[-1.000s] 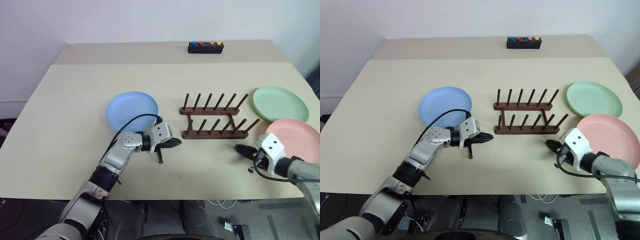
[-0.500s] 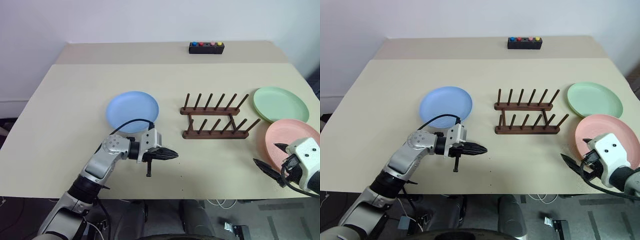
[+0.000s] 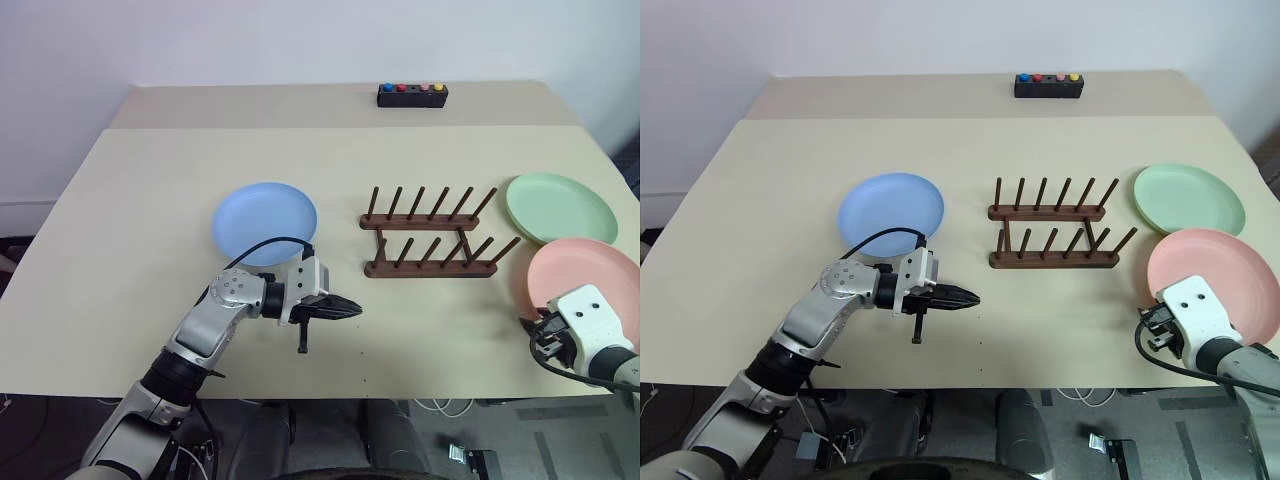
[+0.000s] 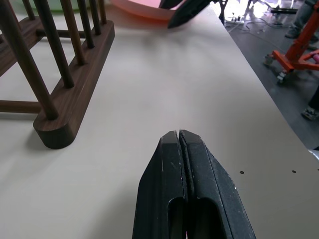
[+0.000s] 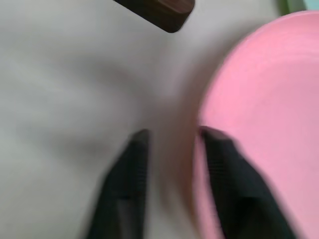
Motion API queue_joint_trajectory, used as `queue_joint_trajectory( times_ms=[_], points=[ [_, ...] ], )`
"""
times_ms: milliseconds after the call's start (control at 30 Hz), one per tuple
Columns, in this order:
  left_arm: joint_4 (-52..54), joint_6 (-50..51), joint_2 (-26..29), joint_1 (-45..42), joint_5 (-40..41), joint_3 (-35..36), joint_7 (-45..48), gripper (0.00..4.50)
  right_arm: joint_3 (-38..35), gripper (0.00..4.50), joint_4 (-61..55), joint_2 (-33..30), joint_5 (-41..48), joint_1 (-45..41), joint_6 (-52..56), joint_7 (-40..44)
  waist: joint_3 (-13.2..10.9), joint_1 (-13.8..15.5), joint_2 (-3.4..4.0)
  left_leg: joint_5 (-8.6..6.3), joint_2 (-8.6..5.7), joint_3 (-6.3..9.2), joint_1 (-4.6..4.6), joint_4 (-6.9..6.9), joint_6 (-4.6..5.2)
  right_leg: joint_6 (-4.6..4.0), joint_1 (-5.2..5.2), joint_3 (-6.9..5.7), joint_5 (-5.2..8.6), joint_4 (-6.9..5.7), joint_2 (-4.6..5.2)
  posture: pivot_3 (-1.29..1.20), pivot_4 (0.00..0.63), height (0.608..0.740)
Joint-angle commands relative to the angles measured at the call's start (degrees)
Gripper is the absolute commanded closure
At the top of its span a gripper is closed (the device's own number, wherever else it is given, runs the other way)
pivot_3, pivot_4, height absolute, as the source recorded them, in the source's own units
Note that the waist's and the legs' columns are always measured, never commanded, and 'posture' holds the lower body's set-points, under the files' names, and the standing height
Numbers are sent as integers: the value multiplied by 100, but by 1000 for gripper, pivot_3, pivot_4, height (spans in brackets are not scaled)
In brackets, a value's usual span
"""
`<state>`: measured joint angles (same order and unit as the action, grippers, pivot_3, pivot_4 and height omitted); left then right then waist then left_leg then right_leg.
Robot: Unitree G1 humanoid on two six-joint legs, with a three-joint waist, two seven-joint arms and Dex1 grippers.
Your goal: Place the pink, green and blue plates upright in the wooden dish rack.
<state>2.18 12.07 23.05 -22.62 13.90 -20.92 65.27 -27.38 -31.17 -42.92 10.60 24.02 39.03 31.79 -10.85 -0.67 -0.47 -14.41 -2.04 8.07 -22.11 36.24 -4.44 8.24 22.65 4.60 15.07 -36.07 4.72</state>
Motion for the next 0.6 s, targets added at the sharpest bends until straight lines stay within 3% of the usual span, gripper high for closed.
queue_joint_trajectory(
  times_ms=[33, 367, 600],
  points=[
    [101, -49, 13, -10, 10, 56, -25, 4500, -56, 4480, -6, -74, -183, -24, -72, -51, 0, 0, 0, 0, 0, 0, 0, 0, 0, 0, 0, 0, 0, 0, 0, 0, 150, 740],
    [30, -77, -24, -66, 17, 11, 1, 4500, -678, 4480, -298, -482, -572, -23, -62, 50, 0, 1, 0, 0, 0, -1, -1, 1, 0, 8, 0, 0, -4, 0, 0, 0, 150, 740],
    [-171, -207, -137, -186, -37, -7, 21, 4500, -1544, 4480, -291, -836, -374, -777, -808, 380, -1, -9, -1, 0, 0, -2, 0, -1, 0, 11, 1, 0, -6, 0, 0, 0, 150, 740]
  ],
)
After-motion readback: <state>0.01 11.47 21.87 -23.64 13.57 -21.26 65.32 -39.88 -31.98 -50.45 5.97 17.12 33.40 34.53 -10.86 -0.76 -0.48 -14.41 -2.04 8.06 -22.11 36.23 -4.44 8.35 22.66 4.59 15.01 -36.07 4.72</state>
